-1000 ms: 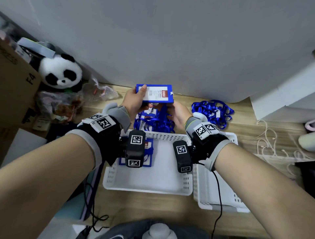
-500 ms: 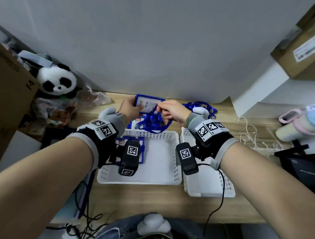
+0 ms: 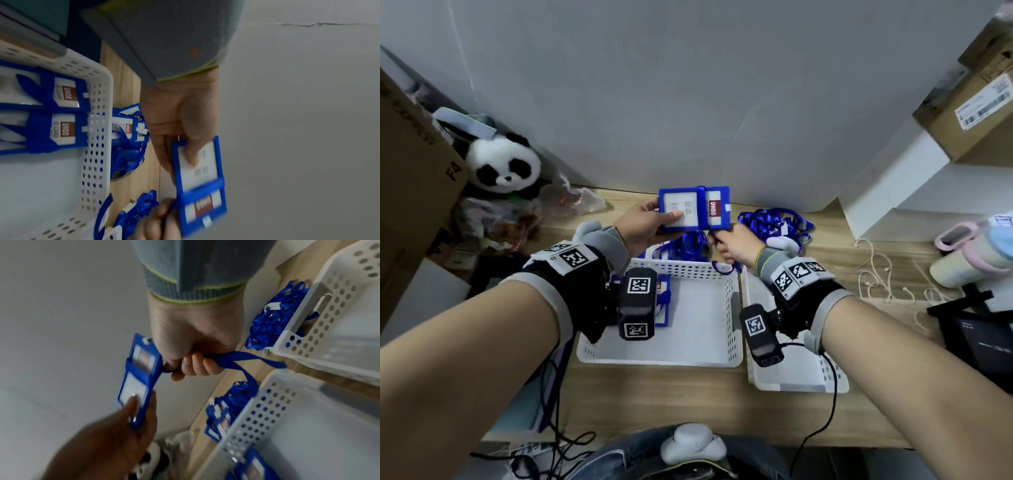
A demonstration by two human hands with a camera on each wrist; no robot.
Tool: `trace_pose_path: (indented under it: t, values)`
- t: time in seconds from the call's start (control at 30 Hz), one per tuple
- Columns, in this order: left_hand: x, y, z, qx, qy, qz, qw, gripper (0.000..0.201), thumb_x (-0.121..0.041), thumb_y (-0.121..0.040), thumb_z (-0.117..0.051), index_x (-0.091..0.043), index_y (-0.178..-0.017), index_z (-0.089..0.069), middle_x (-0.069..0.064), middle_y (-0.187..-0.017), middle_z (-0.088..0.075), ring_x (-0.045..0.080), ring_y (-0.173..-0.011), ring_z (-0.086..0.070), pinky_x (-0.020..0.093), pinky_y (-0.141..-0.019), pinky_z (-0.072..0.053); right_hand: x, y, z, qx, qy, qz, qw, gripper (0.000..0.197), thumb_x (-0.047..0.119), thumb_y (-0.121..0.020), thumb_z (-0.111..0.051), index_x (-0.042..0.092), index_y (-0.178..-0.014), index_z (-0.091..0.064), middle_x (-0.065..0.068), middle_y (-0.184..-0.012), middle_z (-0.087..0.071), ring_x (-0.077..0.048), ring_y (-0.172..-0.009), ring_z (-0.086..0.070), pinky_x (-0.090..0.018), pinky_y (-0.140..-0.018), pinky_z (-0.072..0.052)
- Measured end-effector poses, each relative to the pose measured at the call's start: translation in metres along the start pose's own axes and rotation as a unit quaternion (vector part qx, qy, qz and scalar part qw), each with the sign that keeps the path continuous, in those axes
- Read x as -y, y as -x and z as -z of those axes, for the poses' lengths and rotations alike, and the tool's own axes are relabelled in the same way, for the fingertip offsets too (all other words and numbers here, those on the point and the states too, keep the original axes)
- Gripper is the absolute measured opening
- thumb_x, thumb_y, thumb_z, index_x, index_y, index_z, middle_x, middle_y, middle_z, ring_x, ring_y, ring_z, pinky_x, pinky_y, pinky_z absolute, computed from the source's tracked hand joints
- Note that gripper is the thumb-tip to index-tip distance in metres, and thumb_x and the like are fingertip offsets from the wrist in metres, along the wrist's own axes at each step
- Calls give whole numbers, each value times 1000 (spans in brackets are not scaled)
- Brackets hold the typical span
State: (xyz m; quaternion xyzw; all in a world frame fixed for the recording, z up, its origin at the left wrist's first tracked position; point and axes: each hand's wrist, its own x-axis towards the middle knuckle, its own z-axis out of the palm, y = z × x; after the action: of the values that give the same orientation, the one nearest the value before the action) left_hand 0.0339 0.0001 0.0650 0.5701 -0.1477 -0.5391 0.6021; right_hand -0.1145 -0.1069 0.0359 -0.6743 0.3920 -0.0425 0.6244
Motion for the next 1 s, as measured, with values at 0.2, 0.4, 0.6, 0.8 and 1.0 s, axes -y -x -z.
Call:
trace_pose_path:
  t: [0.2, 0.4, 0.6, 0.8, 1.0]
  values:
    - [6, -3, -5, -162, -152, -34, 974, 30, 1, -93, -51, -3, -122, -53, 18, -114, -59, 28, -94, -61, 30, -65, -57, 7, 14, -15, 106, 49, 1, 993, 36, 23, -103, -29, 16, -70, -41, 10, -31, -30, 0, -29, -22, -11, -32, -18]
    - [14, 4, 9, -25, -305, 32, 951, 22, -3, -88, -59, -3, -110, -58, 13, -104, -64, 27, -96, -61, 23, -64, -58, 38, 7, 16, 3, 70, 72, 995, 35, 24, -100, -40, 14, -68, -50, 5, -47, -30, -1, -32, -20, -13, -35, -16]
    - [1, 13, 5, 101, -134, 66, 984, 20, 1, -89, -54, -10, -103, -62, 6, -90, -71, 16, -75, -70, 26, -66, -59, 10, -3, 22, -63, 40, 23, 997, 35, 11, -96, -44, 19, -64, -55, 0, -56, -37, -12, -52, -25, -23, -49, -17]
    - [3, 4, -2, -13, -38, 12, 999, 16, 0, -89, -57, -11, -99, -62, 8, -92, -66, 15, -71, -69, 24, -62, -59, 1, 3, 0, 21, -43, -36, 998, 33, 9, -98, -32, 16, -70, -46, 12, -41, -31, -1, -35, -22, -11, -32, -15]
    - [4, -1, -4, -114, -77, -7, 990, 26, 0, -85, -62, 2, -111, -60, 20, -110, -64, 18, -73, -64, 25, -61, -57, 13, 4, -4, 4, -165, 7, 986, 33, 25, -98, -45, 19, -66, -41, 9, -49, -28, 0, -35, -19, -12, -31, -13]
